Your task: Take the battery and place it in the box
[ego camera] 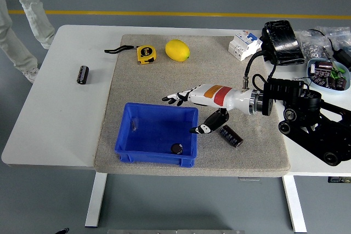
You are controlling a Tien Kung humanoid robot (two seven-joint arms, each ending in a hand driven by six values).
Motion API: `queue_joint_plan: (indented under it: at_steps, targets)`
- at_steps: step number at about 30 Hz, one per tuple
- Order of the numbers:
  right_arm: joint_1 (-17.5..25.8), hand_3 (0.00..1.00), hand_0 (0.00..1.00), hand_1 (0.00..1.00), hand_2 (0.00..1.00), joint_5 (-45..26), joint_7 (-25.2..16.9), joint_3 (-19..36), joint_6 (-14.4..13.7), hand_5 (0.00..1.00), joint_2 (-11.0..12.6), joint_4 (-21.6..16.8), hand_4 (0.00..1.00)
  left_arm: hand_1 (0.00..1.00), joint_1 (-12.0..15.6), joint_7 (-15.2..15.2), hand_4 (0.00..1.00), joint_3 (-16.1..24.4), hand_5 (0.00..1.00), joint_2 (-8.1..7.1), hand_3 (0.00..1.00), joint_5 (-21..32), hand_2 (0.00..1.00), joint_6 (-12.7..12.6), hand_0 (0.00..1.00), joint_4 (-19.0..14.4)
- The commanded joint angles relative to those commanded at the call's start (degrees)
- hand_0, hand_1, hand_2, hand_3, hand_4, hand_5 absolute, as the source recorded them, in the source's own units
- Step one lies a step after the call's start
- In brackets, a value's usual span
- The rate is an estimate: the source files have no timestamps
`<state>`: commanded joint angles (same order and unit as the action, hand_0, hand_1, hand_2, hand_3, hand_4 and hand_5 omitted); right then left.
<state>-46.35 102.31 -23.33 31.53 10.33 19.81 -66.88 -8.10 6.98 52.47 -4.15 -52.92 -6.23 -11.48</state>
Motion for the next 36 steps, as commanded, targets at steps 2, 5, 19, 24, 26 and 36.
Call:
queue_joint_plan:
  at_steps: [2,5,19,24,26,36]
  targets:
    - [0.73,0.95,0.754,0.75,0.822,0.13,0.21,1.91,0.3,0.109,1.91,-0.94,0.785,0.779,-0.02,-0.13,0.728,-0.19,0.595,-0.01,0.633,0.37,0.815,-0.03,0.678,0.05]
    - [2.52,0.95,0.754,0.75,0.822,0.06,0.73,4.69,0.83,0.109,4.41,-2.18,0.785,0.779,-0.03,-0.26,0.728,-0.23,0.595,-0.01,0.633,0.57,0.815,-0.07,0.678,0.12]
    - [15.91,0.832,0.641,0.667,0.737,0.63,6.06,19.74,4.22,0.182,5.96,-6.37,0.878,0.777,-0.1,-0.49,0.728,0.57,0.594,0.27,0.632,-0.15,0.815,-0.11,0.668,0.37]
    - [17.72,0.822,0.641,0.663,0.725,0.53,6.34,21.33,4.28,0.189,5.34,-6.77,0.892,0.777,-0.07,-0.62,0.728,0.41,0.593,0.28,0.633,0.1,0.814,-0.12,0.67,0.42]
    - [18.3,0.82,0.656,0.663,0.725,0.5,6.36,21.57,4.28,0.189,4.89,-6.63,0.89,0.777,-0.05,-0.64,0.728,0.33,0.594,0.3,0.633,0.26,0.815,-0.15,0.669,0.41]
    - [17.64,0.82,0.677,0.67,0.731,1.17,5.58,16.21,4.84,0.184,5.87,-6.44,0.885,0.776,-0.02,-0.6,0.728,0.53,0.594,0.38,0.633,0.03,0.814,-0.1,0.669,0.46]
